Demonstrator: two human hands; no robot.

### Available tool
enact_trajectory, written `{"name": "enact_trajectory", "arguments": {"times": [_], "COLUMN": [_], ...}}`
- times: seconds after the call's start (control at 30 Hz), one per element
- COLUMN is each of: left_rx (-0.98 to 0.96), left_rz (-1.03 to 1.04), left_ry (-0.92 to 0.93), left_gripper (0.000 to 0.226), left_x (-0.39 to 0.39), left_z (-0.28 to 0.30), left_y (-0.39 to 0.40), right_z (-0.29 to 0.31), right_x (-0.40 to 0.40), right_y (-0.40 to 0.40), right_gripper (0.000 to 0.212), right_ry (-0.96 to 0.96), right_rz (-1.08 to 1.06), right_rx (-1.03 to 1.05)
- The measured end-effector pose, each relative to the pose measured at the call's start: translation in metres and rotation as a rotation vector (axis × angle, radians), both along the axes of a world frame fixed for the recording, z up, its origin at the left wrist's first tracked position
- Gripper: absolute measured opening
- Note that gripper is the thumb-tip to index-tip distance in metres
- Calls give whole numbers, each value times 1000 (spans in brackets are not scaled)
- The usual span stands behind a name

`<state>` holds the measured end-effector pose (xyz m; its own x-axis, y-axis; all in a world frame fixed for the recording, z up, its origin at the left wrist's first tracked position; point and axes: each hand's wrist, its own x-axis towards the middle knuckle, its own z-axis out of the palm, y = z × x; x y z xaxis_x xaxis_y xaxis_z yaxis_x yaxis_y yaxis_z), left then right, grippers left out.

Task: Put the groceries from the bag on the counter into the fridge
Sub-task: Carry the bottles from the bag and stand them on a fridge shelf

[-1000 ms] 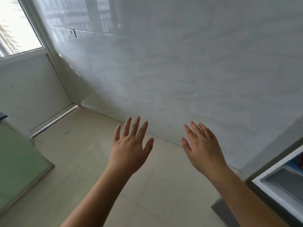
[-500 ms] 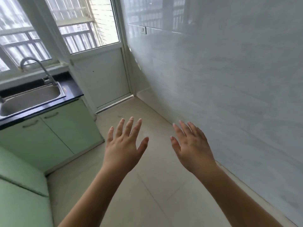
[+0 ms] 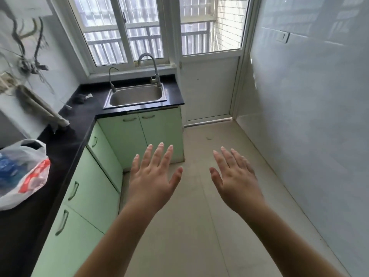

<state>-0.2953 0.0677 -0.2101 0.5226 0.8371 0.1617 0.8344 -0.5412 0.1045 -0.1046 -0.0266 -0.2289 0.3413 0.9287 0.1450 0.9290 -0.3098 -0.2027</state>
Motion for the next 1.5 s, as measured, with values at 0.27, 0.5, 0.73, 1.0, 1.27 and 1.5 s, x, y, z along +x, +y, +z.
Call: {"name": "enact_trajectory", "arguments": {"times": [0.27, 0.5, 0.73, 1.0, 1.27, 1.5], "left_rx": [31, 47, 20, -10, 57, 26], "left_rz": [151, 273, 389, 506, 638, 805], "left_ry": [-41, -6, 44, 88, 144, 134], "left_gripper": [70, 72, 76, 83, 69, 73], "left_x": [-99, -158, -173, -150, -159, -219], "left_z": [1, 0, -11, -20, -20, -29], "left_y": [80, 131, 177, 246, 289, 300], "right_z": [5, 7, -4, -18, -20, -16], "right_x": [-80, -125, -123, -110, -127, -198], "right_y": [112, 176, 246, 347, 434, 480], "right_gripper": [77, 75, 77, 74, 76, 72], "right_ry": [-42, -56, -46, -20, -18, -38], "right_rz": [142, 268, 343, 495, 651, 847], "right_rx": [8, -15, -39, -45, -53, -42]}}
